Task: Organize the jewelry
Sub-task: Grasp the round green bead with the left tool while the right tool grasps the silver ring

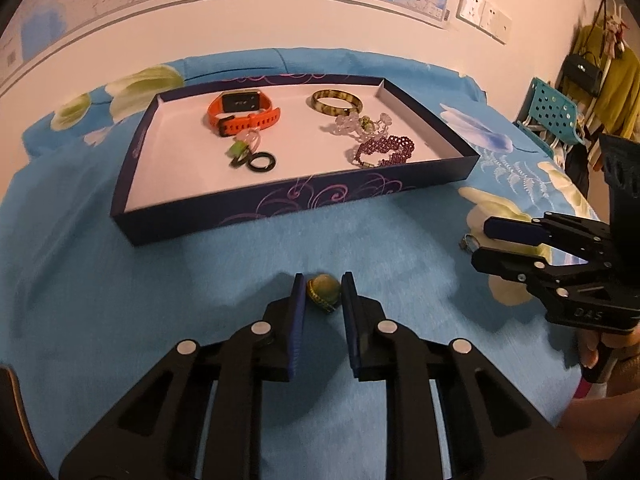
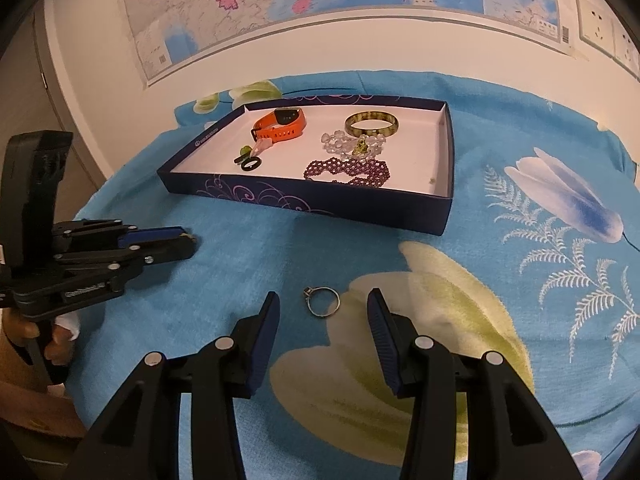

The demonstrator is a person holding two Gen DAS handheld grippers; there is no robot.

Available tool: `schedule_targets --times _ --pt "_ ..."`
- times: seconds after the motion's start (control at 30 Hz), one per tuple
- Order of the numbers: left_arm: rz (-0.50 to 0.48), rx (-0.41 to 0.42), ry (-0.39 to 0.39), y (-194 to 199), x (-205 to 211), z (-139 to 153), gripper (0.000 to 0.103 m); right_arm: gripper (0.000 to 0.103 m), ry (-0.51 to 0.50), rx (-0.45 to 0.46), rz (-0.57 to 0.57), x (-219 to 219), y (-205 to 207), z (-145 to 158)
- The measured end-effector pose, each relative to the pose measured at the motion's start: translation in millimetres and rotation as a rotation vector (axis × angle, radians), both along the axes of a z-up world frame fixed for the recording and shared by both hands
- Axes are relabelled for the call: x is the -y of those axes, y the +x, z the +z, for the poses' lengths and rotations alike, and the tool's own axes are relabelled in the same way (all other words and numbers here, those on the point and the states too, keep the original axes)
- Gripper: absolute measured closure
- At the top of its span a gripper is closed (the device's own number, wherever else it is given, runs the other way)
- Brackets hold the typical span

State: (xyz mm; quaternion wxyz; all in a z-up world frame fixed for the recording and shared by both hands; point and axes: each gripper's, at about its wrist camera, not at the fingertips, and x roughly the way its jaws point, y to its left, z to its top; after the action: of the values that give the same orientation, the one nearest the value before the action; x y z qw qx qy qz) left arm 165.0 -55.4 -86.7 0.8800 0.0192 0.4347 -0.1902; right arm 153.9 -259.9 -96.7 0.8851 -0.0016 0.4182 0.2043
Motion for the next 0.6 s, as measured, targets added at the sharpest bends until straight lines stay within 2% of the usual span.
schedule_targets --times 0.13,0.37,0.43,0.5,0.6 --pt "0.010 -0.002 -0.022 -10 -7 1 0.085 0.060 -0.022 0.006 0.014 -6 0 -1" --pt "0.015 0.000 -0.040 -19 -11 1 0.085 0.067 -0.070 0.009 0.007 -14 2 -1" --pt "0.019 -0.001 -0.043 -19 -12 1 0.085 0.073 -0.088 0.012 0.000 -15 3 -1" --pt "0.020 -0.004 -0.048 -19 -12 0 0.085 0.083 -0.096 0.014 -0.003 -16 2 -1" --pt "0.023 -0.006 -0.052 -21 -14 0 0.085 0.087 -0.105 0.015 -0.001 -18 1 -1"
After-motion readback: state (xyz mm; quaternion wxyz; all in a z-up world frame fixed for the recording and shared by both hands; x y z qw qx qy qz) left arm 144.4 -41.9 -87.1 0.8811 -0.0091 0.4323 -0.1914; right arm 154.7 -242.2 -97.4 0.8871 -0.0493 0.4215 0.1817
